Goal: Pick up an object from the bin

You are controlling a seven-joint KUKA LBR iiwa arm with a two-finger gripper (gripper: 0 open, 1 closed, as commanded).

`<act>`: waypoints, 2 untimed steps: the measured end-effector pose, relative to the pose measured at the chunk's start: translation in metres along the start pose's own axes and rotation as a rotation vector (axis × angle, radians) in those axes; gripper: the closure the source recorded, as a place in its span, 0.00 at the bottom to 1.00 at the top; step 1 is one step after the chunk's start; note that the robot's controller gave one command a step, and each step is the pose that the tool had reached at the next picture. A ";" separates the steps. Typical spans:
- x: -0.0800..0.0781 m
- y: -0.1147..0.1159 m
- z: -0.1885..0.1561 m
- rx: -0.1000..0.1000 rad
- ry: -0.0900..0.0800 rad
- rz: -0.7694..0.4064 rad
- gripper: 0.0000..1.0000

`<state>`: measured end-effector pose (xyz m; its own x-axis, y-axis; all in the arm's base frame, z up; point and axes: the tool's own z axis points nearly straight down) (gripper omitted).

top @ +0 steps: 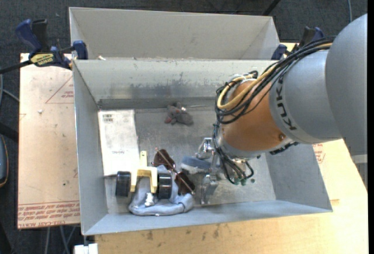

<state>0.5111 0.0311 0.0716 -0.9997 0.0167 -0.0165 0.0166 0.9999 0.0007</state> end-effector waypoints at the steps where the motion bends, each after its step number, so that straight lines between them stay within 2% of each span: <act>1: -0.017 0.000 -0.010 -0.002 0.012 -0.182 1.00; 2: -0.017 0.000 -0.010 -0.002 0.012 -0.182 1.00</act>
Offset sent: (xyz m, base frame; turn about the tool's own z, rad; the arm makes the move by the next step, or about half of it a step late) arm 0.0000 0.0000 0.0000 0.0000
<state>0.5281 0.0306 0.0814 -0.9864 -0.1645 -0.0044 -0.1645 0.9864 0.0010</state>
